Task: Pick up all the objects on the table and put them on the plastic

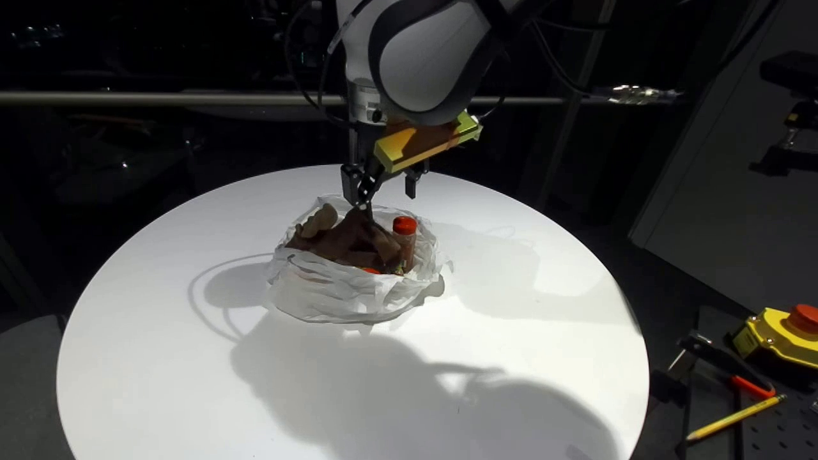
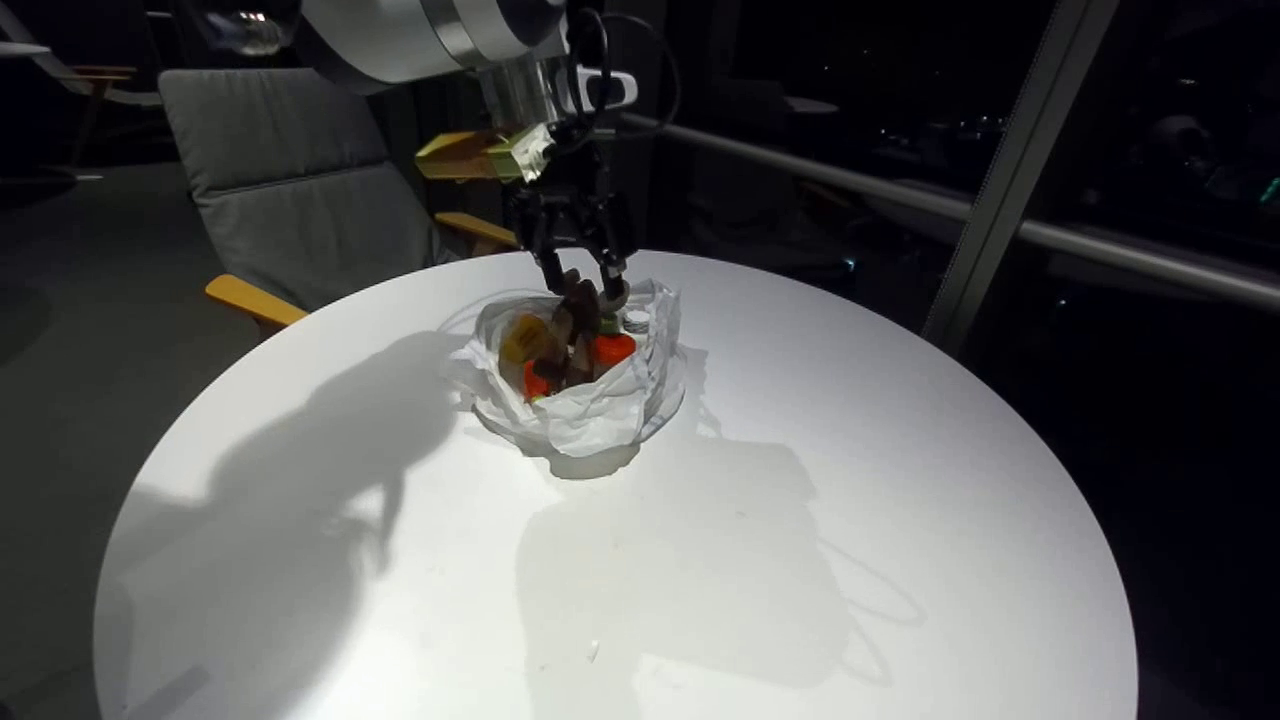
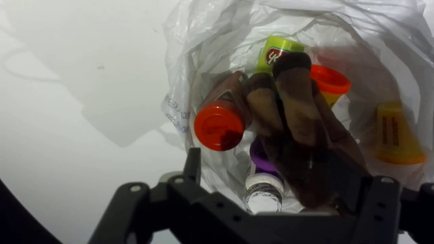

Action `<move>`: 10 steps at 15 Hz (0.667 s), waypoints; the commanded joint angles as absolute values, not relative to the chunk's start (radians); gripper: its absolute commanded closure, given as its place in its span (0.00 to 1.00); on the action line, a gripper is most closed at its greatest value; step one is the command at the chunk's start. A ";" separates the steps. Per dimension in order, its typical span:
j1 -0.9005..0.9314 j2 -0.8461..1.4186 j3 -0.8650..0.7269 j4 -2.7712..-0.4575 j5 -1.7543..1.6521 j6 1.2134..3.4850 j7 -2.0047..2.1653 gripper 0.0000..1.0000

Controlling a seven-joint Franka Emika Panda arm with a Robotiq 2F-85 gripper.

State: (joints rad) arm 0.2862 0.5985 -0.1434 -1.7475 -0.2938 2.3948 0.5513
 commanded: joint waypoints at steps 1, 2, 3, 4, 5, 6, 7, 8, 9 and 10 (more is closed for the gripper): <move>0.341 0.413 -0.165 -1.921 -0.382 2.386 0.609 0.00; 0.350 0.370 -0.160 -1.957 -0.412 2.366 0.623 0.00; 0.354 0.324 -0.148 -1.996 -0.433 2.343 0.628 0.00; 0.361 0.279 -0.141 -2.037 -0.465 2.321 0.646 0.00; 0.360 0.231 -0.125 -2.085 -0.489 2.302 0.655 0.00; 0.354 0.185 -0.107 -2.136 -0.505 2.285 0.668 0.00; 0.346 0.136 -0.087 -2.191 -0.520 2.265 0.688 0.00; 0.336 0.092 -0.065 -2.240 -0.521 2.239 0.708 0.00; 0.326 0.036 -0.040 -2.294 -0.517 2.210 0.720 0.00; 0.314 -0.012 -0.014 -2.340 -0.502 2.191 0.720 0.00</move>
